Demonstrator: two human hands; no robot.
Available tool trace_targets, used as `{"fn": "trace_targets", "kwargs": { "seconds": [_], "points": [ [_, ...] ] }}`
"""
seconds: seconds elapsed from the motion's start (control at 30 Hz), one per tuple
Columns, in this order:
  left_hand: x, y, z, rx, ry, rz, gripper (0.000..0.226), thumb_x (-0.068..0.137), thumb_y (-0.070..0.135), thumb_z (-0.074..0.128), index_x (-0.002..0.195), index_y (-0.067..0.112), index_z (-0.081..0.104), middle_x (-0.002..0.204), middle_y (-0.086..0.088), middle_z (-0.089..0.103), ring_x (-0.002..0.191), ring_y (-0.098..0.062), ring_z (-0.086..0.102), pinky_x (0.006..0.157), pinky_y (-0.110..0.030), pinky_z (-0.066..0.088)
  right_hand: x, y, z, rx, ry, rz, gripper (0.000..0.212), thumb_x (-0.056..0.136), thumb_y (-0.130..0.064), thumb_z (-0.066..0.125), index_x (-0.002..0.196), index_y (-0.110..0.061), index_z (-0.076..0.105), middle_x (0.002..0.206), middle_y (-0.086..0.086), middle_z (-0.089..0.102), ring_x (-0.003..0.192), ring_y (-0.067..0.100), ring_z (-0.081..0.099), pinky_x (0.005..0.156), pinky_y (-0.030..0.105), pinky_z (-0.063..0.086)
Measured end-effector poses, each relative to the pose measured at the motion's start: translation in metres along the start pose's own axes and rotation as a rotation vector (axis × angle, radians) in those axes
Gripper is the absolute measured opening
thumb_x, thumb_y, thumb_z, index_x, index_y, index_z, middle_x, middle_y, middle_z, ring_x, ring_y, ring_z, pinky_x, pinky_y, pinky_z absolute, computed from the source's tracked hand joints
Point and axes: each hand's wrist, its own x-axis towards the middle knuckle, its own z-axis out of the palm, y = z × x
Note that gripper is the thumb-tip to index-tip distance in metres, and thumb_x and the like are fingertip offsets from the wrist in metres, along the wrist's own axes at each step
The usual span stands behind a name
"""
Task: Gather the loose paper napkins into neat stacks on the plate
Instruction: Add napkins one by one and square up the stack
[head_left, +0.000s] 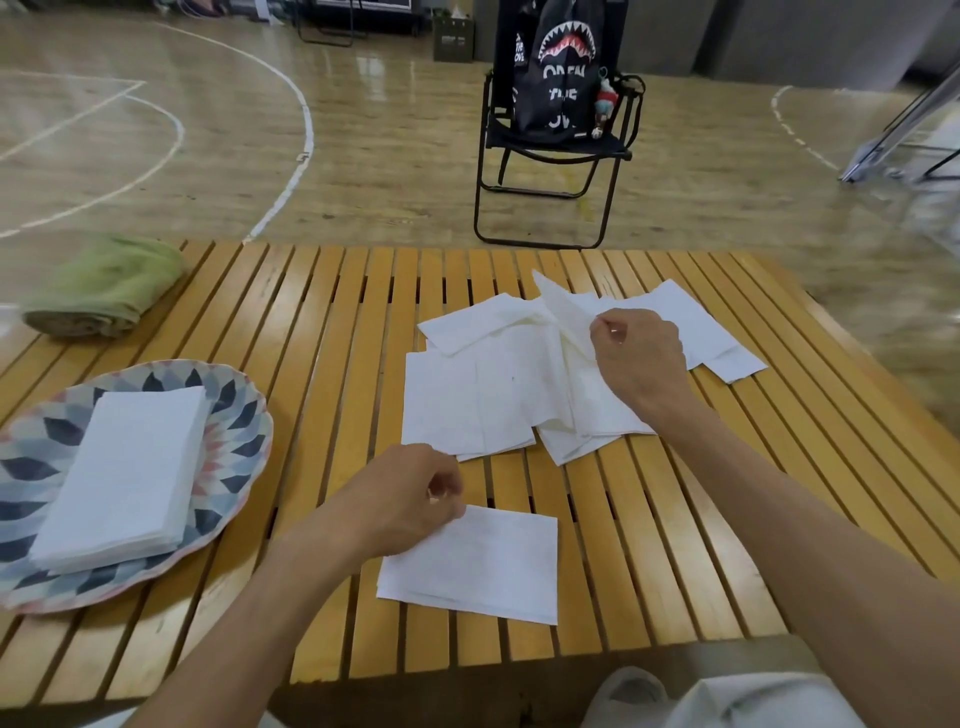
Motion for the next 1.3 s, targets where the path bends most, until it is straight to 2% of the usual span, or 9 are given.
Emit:
{"fn": "trace_targets", "kwargs": {
  "seconds": [0.1, 0.17, 0.3, 0.43, 0.6, 0.73, 0.87, 1.07, 1.3],
  "points": [
    [0.001, 0.0, -0.004, -0.093, 0.13, -0.007, 0.019, 0.091, 0.044, 0.064, 0.108, 0.035, 0.061, 0.1, 0.02, 0.057, 0.089, 0.001, 0.056, 0.071, -0.015, 0.045, -0.017, -0.023, -0.017, 0.262, -0.077, 0.037, 0.031, 0.095, -0.021, 0.052, 0.069, -0.004, 0.056, 0.066, 0.005, 0.055, 0.059, 0.007, 0.049, 0.055, 0.031, 0.042],
    [0.001, 0.002, -0.007, -0.184, 0.211, -0.01, 0.031, 0.089, 0.054, 0.062, 0.116, 0.038, 0.056, 0.106, 0.022, 0.056, 0.094, 0.004, 0.056, 0.068, -0.013, 0.042, -0.033, -0.04, -0.027, 0.506, -0.174, 0.156, 0.029, 0.095, -0.02, 0.05, 0.075, 0.002, 0.05, 0.074, 0.016, 0.049, 0.069, 0.018, 0.05, 0.062, 0.037, 0.046],
    [-0.007, 0.016, -0.021, -0.684, 0.225, -0.067, 0.052, 0.072, 0.079, 0.055, 0.11, 0.043, 0.053, 0.105, 0.027, 0.063, 0.098, 0.009, 0.06, 0.07, -0.013, 0.045, -0.071, -0.055, -0.04, 0.961, -0.399, 0.429, 0.022, 0.094, -0.026, 0.053, 0.099, -0.01, 0.066, 0.087, 0.003, 0.068, 0.077, 0.017, 0.063, 0.064, 0.031, 0.048],
    [-0.011, 0.02, -0.029, -1.038, 0.128, -0.052, 0.035, 0.085, 0.052, 0.068, 0.109, 0.026, 0.068, 0.101, 0.015, 0.075, 0.09, -0.003, 0.071, 0.064, -0.013, 0.053, -0.095, -0.048, -0.041, 1.161, -0.581, 0.507, 0.035, 0.098, -0.028, 0.051, 0.126, -0.013, 0.064, 0.11, 0.006, 0.075, 0.089, 0.018, 0.072, 0.058, 0.03, 0.055],
    [-0.012, 0.012, -0.024, -1.072, 0.204, -0.068, 0.019, 0.091, 0.029, 0.07, 0.108, 0.021, 0.071, 0.103, 0.008, 0.076, 0.092, -0.009, 0.072, 0.068, -0.017, 0.056, -0.105, -0.034, -0.032, 1.068, -0.684, 0.463, 0.03, 0.099, -0.04, 0.058, 0.12, -0.024, 0.071, 0.115, 0.004, 0.075, 0.103, 0.024, 0.073, 0.08, 0.039, 0.062],
    [-0.013, 0.007, -0.022, -1.017, 0.209, -0.05, 0.019, 0.093, 0.029, 0.067, 0.111, 0.021, 0.07, 0.104, 0.009, 0.075, 0.093, -0.008, 0.072, 0.068, -0.016, 0.055, -0.11, -0.026, -0.023, 0.779, -0.678, 0.37, 0.025, 0.09, -0.028, 0.073, 0.114, -0.022, 0.069, 0.104, -0.008, 0.077, 0.093, 0.015, 0.075, 0.072, 0.026, 0.06],
    [-0.013, 0.004, -0.019, -0.958, 0.218, -0.043, 0.017, 0.097, 0.029, 0.062, 0.111, 0.025, 0.07, 0.104, 0.012, 0.075, 0.093, -0.006, 0.071, 0.067, -0.015, 0.055, -0.11, -0.023, -0.021, 0.693, -0.652, 0.348, 0.014, 0.091, -0.016, 0.072, 0.103, -0.022, 0.073, 0.097, -0.008, 0.078, 0.087, 0.013, 0.075, 0.065, 0.022, 0.059],
    [-0.014, 0.0, -0.018, -0.823, 0.22, -0.036, 0.031, 0.09, 0.024, 0.071, 0.12, 0.028, 0.065, 0.109, 0.015, 0.072, 0.099, -0.003, 0.069, 0.079, -0.023, 0.056, -0.11, -0.022, -0.02, 0.653, -0.554, 0.324, 0.01, 0.091, -0.019, 0.073, 0.097, -0.026, 0.07, 0.086, -0.013, 0.077, 0.076, 0.007, 0.075, 0.056, 0.018, 0.056],
    [-0.026, -0.008, -0.019, -0.508, 0.127, -0.138, 0.013, 0.097, 0.029, 0.06, 0.098, 0.022, 0.072, 0.088, 0.012, 0.075, 0.076, -0.002, 0.07, 0.056, -0.015, 0.052, -0.114, -0.015, -0.026, 0.208, -0.813, 0.268, 0.009, 0.096, -0.027, 0.065, 0.095, -0.019, 0.069, 0.075, -0.012, 0.076, 0.065, 0.013, 0.074, 0.049, 0.018, 0.05]
  ]
}}
